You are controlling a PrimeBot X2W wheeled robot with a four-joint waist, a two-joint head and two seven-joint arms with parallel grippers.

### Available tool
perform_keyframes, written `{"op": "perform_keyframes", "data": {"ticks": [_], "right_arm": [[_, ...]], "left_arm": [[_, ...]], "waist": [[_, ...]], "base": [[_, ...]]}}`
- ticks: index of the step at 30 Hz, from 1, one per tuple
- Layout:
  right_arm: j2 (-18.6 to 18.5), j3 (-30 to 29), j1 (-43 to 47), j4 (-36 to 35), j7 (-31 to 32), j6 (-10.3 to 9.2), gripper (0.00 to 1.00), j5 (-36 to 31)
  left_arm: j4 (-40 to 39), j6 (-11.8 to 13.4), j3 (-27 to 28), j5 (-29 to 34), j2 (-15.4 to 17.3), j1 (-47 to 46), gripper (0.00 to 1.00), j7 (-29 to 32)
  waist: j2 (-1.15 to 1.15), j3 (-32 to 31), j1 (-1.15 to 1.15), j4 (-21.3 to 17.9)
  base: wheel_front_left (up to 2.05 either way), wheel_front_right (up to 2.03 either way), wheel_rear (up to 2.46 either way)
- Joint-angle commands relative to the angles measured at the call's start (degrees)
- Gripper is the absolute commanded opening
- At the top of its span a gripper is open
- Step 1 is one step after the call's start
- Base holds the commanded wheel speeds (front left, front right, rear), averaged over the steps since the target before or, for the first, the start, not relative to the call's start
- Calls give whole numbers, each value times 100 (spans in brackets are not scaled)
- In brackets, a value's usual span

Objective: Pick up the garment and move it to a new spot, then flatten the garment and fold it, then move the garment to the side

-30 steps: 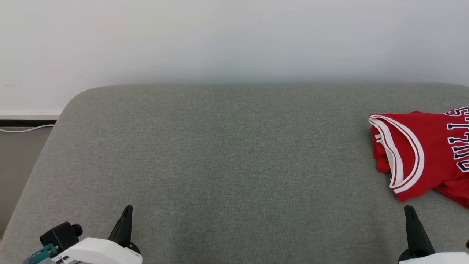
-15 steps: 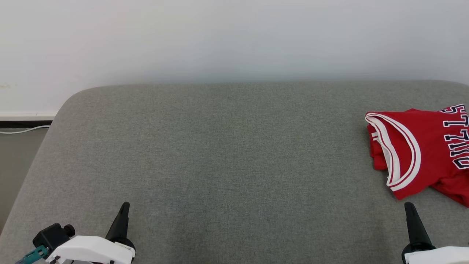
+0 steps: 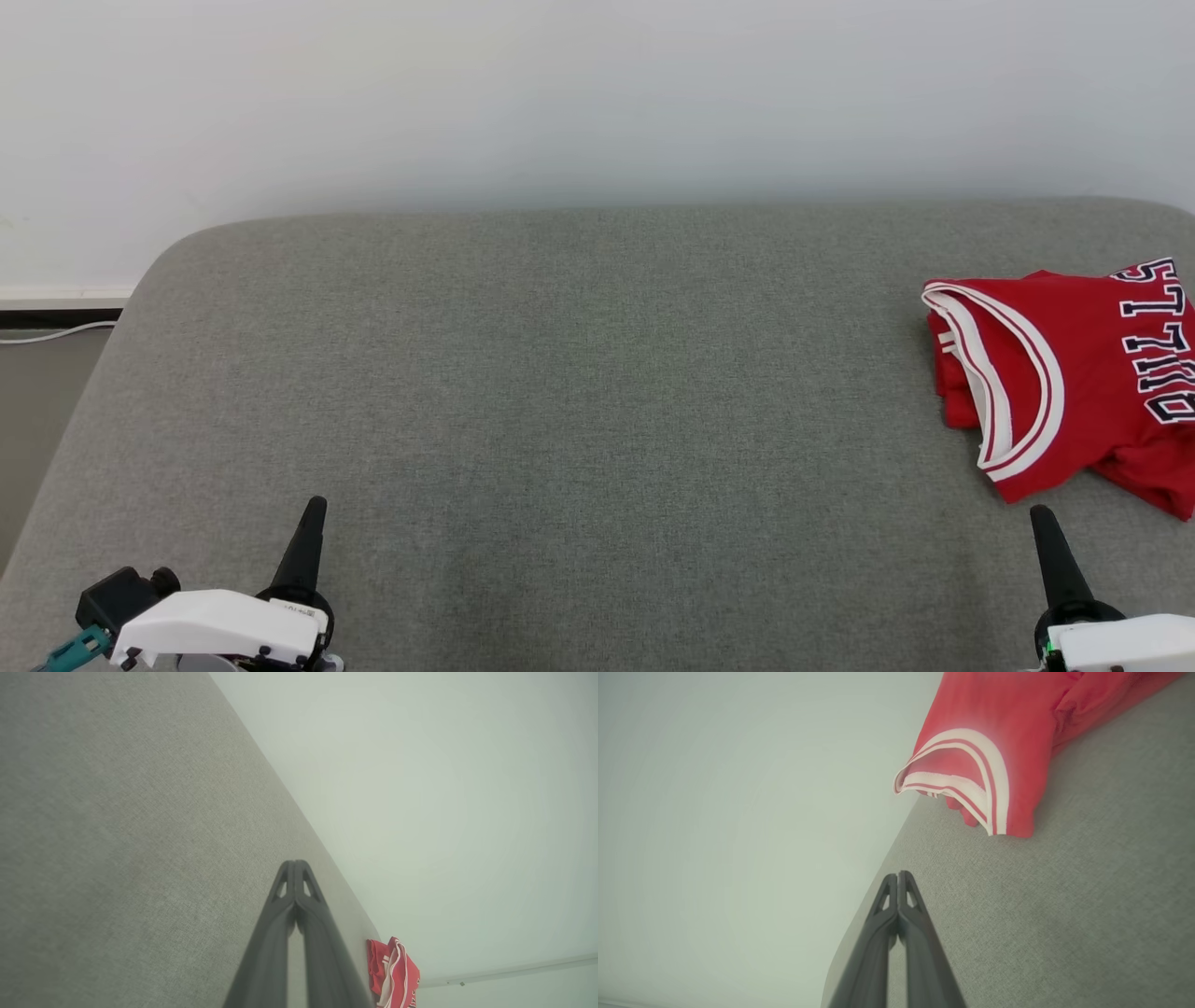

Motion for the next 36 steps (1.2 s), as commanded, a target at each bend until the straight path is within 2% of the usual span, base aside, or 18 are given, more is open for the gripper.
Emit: {"op": "perform_keyframes", "data": {"ticks": [1, 36], "right_arm": [[-132, 74, -319, -81, 62, 0, 0, 249], [-152, -3, -807, 292, 564, 0, 0, 2446]], "left_arm": [[-78, -116, 293, -168, 20, -360, 0, 49], [291, -966, 1421, -1537, -720, -536, 0, 605]], "waist": [[0, 4, 0, -11], [0, 69, -1, -178]], "base": [[0, 0, 0], [0, 0, 0]]}}
